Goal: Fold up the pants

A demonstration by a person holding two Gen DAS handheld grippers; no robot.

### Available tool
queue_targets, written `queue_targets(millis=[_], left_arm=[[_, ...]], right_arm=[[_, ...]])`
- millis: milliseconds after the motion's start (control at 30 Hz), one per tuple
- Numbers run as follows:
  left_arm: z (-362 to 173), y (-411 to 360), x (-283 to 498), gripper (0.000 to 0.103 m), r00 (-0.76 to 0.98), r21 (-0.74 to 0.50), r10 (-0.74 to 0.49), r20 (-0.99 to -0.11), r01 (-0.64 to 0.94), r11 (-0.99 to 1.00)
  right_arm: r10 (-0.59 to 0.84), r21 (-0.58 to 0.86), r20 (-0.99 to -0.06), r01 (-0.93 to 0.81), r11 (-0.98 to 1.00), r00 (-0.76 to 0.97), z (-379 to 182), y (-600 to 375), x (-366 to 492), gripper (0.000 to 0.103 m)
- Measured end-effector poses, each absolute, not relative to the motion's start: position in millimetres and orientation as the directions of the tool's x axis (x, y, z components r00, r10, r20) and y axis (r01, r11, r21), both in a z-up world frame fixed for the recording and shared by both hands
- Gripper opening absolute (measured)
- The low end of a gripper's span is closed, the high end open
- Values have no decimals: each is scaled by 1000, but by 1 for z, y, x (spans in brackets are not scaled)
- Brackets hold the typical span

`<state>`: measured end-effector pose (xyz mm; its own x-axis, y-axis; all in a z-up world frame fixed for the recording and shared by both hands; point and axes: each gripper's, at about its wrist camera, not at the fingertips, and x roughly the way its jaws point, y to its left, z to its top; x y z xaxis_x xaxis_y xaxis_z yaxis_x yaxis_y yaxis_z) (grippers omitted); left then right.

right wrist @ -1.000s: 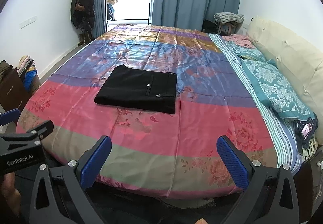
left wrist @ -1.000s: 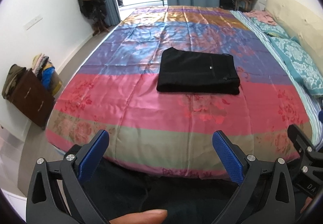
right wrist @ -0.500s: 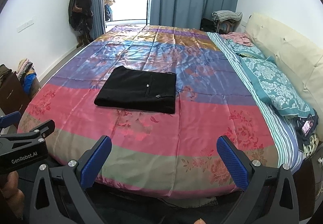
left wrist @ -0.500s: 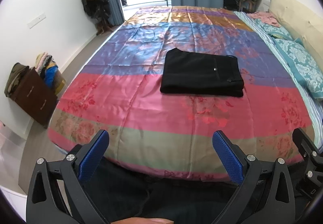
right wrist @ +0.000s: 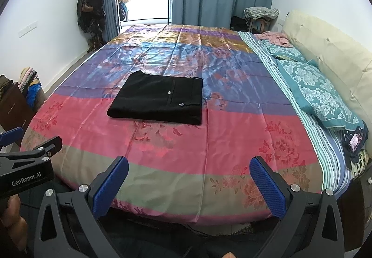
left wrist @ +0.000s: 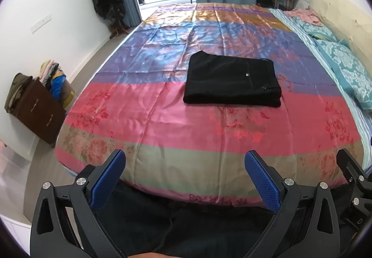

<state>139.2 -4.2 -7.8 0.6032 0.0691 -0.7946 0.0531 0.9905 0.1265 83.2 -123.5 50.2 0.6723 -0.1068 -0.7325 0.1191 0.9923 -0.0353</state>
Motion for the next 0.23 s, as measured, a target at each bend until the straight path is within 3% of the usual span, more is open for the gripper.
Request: queue_targets(millis=[233], left_arm=[[-7,-4,137,102,609,119,65,-790,49,992]], right_arm=[[-104,-23,-735,129,991,670,48,-125,82,103]])
